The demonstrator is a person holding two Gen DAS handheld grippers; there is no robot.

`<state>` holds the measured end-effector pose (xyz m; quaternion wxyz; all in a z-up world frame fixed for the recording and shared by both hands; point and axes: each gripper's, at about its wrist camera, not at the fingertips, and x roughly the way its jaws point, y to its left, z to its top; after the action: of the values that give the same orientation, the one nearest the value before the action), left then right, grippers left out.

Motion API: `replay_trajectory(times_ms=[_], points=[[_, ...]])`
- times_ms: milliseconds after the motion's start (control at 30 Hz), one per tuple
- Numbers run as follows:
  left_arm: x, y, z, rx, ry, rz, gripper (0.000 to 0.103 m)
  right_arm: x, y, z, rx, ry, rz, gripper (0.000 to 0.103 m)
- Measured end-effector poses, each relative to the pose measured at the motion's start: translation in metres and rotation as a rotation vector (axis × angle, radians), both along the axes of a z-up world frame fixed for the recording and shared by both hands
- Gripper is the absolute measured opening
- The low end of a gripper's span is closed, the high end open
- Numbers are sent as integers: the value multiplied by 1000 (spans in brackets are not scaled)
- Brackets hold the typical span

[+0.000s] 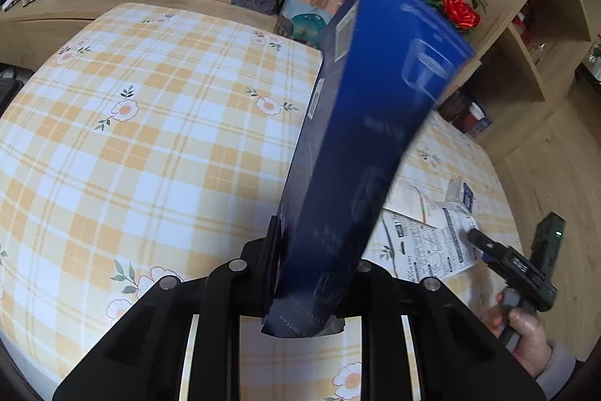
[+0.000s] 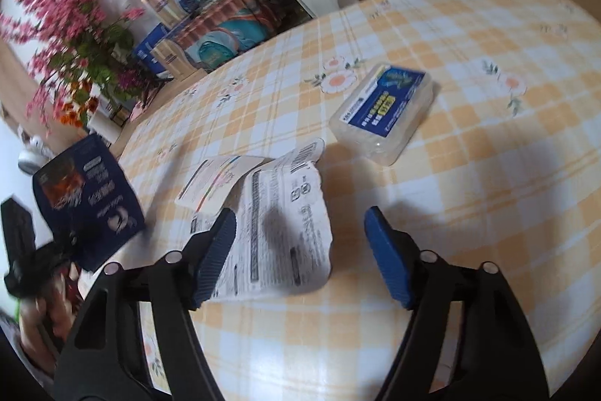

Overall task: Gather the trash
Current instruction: 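Lift the blue box with the left gripper while the right grasps the clear plastic scrap, then carry the blue box toward the bin while the right carries the plastic scrap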

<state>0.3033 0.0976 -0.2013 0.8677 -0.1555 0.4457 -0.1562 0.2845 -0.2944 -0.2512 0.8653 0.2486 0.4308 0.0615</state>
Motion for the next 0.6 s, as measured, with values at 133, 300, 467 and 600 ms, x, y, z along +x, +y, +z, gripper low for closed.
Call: replay_trajectory(times_ms=[133,300,467,600], points=[[-13,-2,8,-30,-24,-14,20,3,-5,-5,107,23,-9,34],[-33,-6,18,-59,-48,-24,20,-11,-7,18,141,-46,8,15],[-52,-16,28,-47,-77,-49,20,-27,-11,47,153,-124,3,8],[-71,-21,36,-42,-98,-52,19,-40,-10,70,160,-183,13,6]])
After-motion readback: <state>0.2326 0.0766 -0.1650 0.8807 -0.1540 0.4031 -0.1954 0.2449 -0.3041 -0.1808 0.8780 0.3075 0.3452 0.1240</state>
